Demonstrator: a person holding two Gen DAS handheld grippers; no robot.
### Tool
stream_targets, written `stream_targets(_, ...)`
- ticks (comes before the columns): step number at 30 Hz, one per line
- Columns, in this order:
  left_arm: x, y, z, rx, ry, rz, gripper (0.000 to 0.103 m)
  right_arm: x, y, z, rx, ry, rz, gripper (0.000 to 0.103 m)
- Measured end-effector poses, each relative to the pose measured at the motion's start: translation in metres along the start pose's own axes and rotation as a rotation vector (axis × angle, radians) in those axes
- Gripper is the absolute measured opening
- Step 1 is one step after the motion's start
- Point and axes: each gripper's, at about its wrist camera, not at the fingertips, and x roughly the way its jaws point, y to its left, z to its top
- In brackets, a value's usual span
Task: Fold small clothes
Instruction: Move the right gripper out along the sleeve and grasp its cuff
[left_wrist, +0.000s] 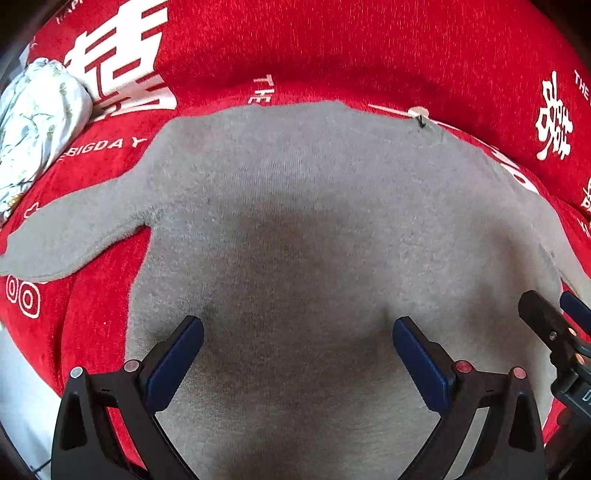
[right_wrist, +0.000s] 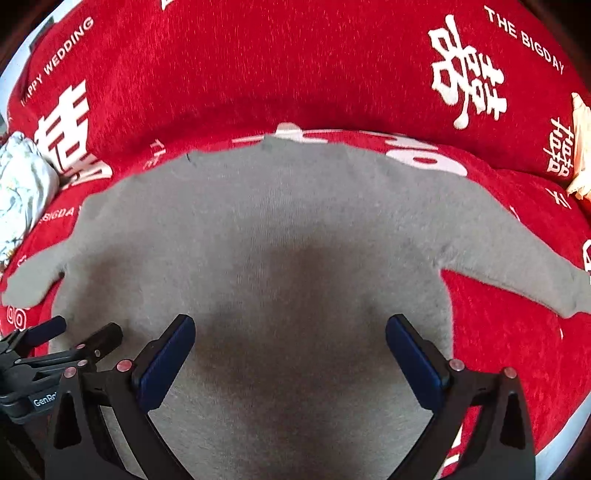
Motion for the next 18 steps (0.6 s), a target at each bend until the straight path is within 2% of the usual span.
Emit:
stream_targets(5, -0.009, -0.011, 0.005, 0.006, -0.047, 0.028, 0.102, -0.007, -0.011, 0.007, 0.014, -0.028, -0.001, 0.103)
stream_targets(12, -0.014, -0.036, 0.013, 0.035, -0.036, -0.017, 0.102, -0.016, -0.041, 0.010, 0.057, -0.051, -0.012, 0.103)
stream_targets(18, -0.023, -0.068, 0.013, 0.107, -0.079, 0.019, 0.102, -0.021, -0.066, 0.012, 0.089, -0.068, -0.029, 0.103)
